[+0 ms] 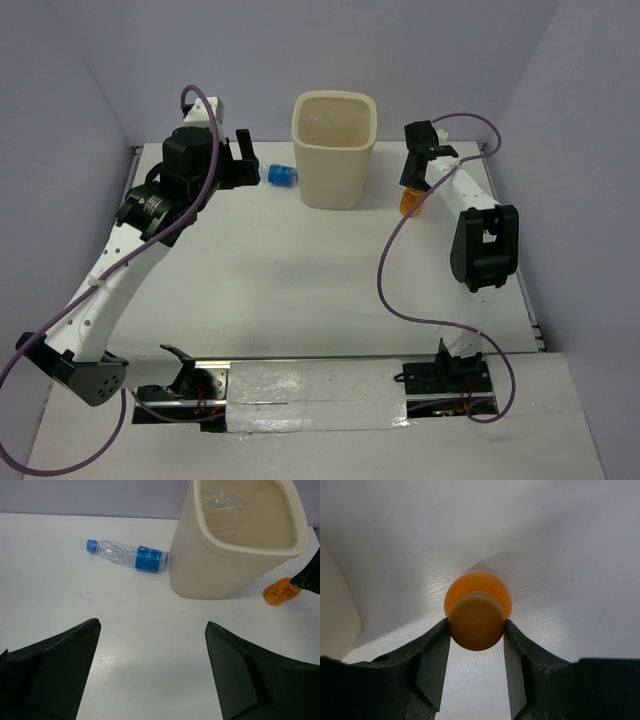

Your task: Put the plastic bottles in the bin

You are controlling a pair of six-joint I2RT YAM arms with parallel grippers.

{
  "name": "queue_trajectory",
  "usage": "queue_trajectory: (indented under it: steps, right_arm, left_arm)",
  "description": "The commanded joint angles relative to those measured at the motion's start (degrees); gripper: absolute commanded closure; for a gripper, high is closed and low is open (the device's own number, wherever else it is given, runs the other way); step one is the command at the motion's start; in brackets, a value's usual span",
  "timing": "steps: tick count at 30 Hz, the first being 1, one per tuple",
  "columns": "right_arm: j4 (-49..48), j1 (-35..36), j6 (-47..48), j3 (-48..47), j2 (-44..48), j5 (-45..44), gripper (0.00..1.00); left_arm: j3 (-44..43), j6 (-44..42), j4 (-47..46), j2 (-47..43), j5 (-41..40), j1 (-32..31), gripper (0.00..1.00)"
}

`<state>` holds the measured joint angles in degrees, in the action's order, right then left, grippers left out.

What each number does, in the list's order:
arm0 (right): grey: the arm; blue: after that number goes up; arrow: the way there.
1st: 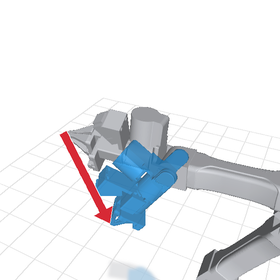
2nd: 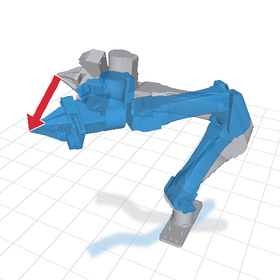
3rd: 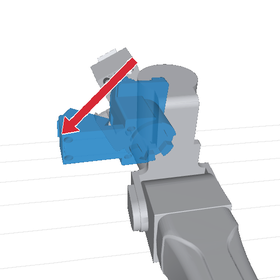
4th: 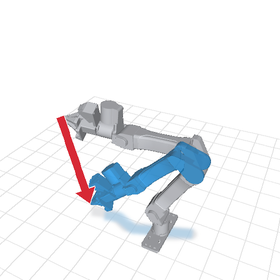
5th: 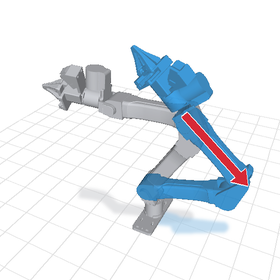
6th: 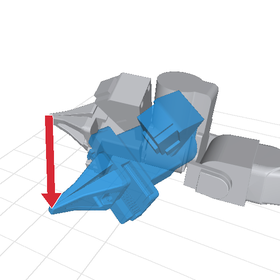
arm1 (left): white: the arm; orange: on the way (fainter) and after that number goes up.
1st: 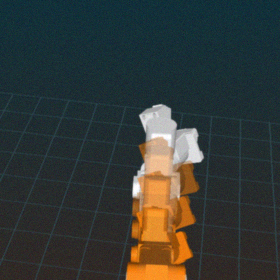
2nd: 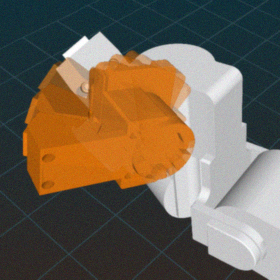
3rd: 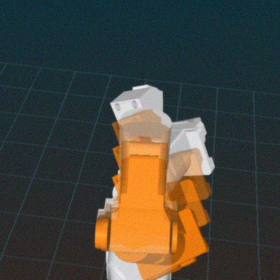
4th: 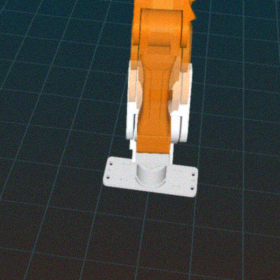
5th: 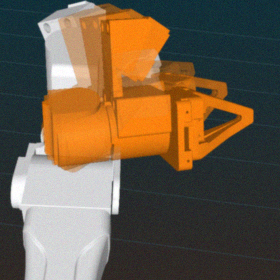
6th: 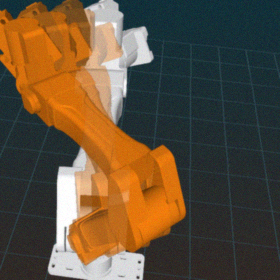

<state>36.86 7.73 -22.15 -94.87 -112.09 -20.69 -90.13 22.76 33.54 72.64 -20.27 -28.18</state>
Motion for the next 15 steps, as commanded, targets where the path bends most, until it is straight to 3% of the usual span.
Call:
queue_trajectory:
  steps: [1,9,15]
  right_arm:
    - [-1.79,-0.17,0.88,0.21,5.64,-2.16,0.76]
    - [-1.09,0.45,1.32,-3.21,18.57,-1.99,0.79]
    - [-0.04,5.8,2.2,-15.33,23.85,-3.92,0.79]
  left_arm:
    - [0.39,0.53,-1.02,-1.45,-1.26,0.32,0.01]
    - [-1.63,2.19,1.7,-0.14,-6.62,1.72,0.01]
    - [-3.04,11.06,7.33,2.5,-3.12,12.44,0.01]
